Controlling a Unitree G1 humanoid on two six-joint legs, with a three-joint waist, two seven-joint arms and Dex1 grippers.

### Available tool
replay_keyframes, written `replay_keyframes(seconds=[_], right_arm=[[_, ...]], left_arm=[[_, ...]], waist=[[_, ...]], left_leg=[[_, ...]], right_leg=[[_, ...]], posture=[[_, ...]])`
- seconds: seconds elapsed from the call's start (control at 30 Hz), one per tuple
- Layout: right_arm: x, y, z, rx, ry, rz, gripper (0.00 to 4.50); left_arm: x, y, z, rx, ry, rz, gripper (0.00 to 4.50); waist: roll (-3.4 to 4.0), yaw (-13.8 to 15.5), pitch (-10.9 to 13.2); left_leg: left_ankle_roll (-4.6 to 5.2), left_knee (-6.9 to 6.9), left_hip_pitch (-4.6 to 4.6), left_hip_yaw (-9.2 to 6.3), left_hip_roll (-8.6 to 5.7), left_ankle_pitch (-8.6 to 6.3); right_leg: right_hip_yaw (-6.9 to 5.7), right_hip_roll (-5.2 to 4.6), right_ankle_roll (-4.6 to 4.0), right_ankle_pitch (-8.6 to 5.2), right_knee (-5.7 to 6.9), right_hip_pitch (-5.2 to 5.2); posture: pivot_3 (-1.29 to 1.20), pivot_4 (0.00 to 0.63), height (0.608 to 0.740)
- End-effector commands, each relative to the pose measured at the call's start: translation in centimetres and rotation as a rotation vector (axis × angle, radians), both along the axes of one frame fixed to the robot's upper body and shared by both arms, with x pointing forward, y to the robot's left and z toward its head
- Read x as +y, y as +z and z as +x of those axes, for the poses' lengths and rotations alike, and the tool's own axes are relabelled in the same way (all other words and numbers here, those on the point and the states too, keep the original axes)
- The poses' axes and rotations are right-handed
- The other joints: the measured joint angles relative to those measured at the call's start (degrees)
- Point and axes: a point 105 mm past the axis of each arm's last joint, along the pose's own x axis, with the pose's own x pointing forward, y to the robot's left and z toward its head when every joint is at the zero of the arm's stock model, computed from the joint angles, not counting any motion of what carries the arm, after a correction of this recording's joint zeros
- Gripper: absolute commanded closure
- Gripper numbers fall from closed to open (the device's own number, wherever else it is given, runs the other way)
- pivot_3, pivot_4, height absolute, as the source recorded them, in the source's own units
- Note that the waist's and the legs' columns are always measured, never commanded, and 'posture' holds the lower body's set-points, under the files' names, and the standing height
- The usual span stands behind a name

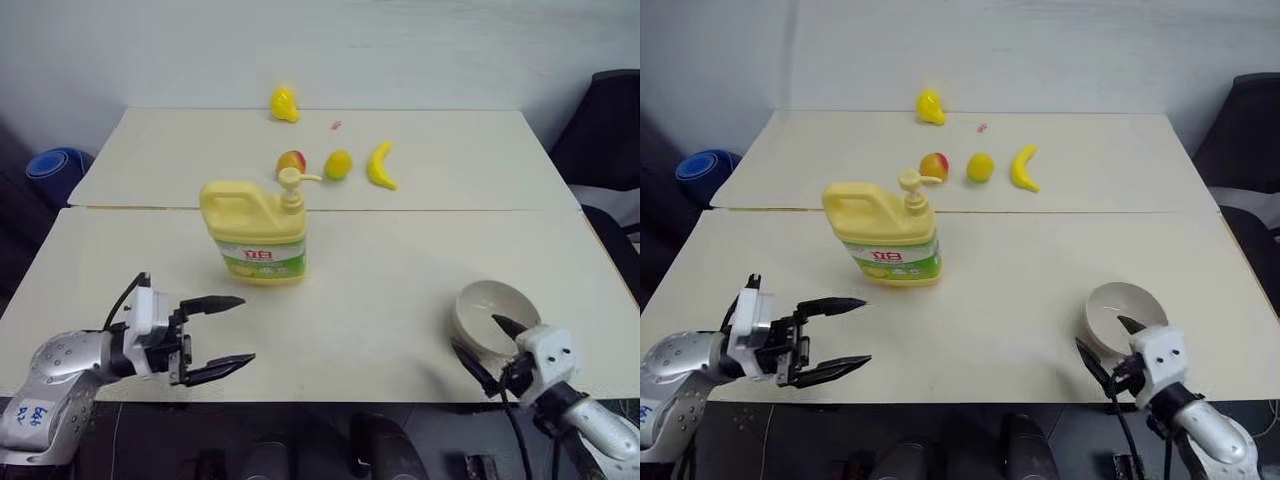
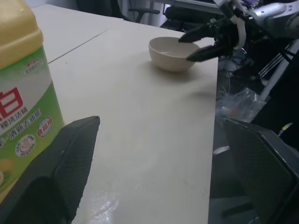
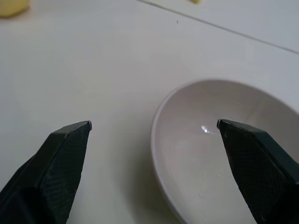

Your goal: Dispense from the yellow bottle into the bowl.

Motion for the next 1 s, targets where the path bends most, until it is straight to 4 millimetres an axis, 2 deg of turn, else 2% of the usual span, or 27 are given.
replay_keyframes(seconds=[0.03,0.1,0.33,0.43,0.47,0.53,0.63,0.77,0.9,0.93,1.0], right_arm=[[-0.3,-1.3,0.4,0.04,-0.029,-0.044,0.18],[0.1,-1.5,0.7,0.037,-0.005,-0.033,0.61],[0.8,-1.6,1.4,0.042,0.035,-0.038,3.19],[1.4,-1.2,2.0,0.035,0.1,-0.065,4.28],[1.9,-0.6,2.3,0.022,0.156,-0.082,4.49],[2.9,0.9,2.6,-0.007,0.262,-0.122,4.5],[4.2,3.4,3.5,-0.05,0.371,-0.139,4.5],[7.2,7.7,4.8,-0.114,0.568,-0.167,4.5],[10.3,12.1,6.5,-0.16,0.716,-0.149,4.5],[11.0,13.2,6.8,-0.171,0.741,-0.145,4.5],[12.3,15.3,7.1,-0.155,0.799,-0.124,4.5]], left_arm=[[-0.4,0.9,-0.1,-0.019,-0.003,-0.004,0.0],[-0.3,1.4,0.1,-0.033,0.019,-0.01,0.0],[0.2,3.8,0.9,-0.076,0.088,-0.085,0.0],[-0.2,6.3,0.8,-0.097,0.053,-0.139,0.0],[-0.4,7.4,0.8,-0.112,0.035,-0.147,0.2],[-0.7,9.5,0.8,-0.126,0.007,-0.181,0.71],[-0.7,12.4,2.0,-0.209,0.036,-0.21,1.59],[-0.7,16.2,5.1,-0.355,0.121,-0.246,2.9],[-1.8,16.9,7.6,-0.367,0.144,-0.236,4.28],[-2.2,16.9,8.0,-0.367,0.139,-0.228,4.46],[-3.5,17.0,8.9,-0.363,0.127,-0.216,4.46]], waist=[[0.0,0.03,0.0],[-0.02,0.04,0.01],[-0.03,0.05,0.01],[-0.07,0.05,0.0],[-0.17,0.04,0.01],[-0.28,0.04,0.06],[-0.24,0.07,0.1],[-0.28,0.04,0.12],[-0.31,0.02,0.14],[-0.31,0.03,0.14],[-0.32,0.06,0.14]], left_leg=[[0.01,0.0,0.01,0.02,-0.01,0.0],[0.06,0.01,0.02,0.03,-0.05,0.03],[0.09,0.01,0.03,0.01,-0.05,0.06],[0.06,0.01,0.03,0.01,-0.05,0.08],[0.04,0.01,0.04,0.01,-0.05,0.09],[0.01,0.03,0.03,-0.01,-0.06,0.12],[-0.02,0.03,0.03,-0.02,-0.08,0.13],[-0.13,0.04,0.03,0.0,-0.09,0.23],[-0.28,0.06,0.02,0.0,-0.01,0.34],[-0.29,0.05,0.0,-0.01,0.03,0.35],[-0.33,0.05,-0.2,-0.12,0.08,0.37]], right_leg=[[0.01,0.01,0.0,0.0,0.01,0.02],[0.01,-0.01,0.02,0.01,0.01,0.03],[0.02,-0.01,0.04,0.02,0.09,0.03],[0.02,-0.01,0.04,0.02,0.09,0.03],[0.02,-0.01,0.05,0.02,0.1,0.04],[0.01,-0.01,0.05,0.03,0.14,0.04],[0.0,0.02,0.05,0.03,0.17,0.02],[-0.01,0.2,0.11,0.06,0.17,0.03],[0.03,0.66,0.15,0.09,0.2,0.01],[0.02,0.69,0.15,0.09,0.24,0.0],[-0.07,0.72,0.15,0.09,0.25,-0.13]], posture=[[0.0,0.15,0.74],[0.0,0.15,0.74],[0.0,0.15,0.74],[0.0,0.15,0.74],[0.0,0.15,0.74],[0.0,0.15,0.74],[0.0,0.15,0.74],[0.0,0.15,0.74],[0.0,0.15,0.74],[0.0,0.15,0.74],[0.0,0.15,0.74]])
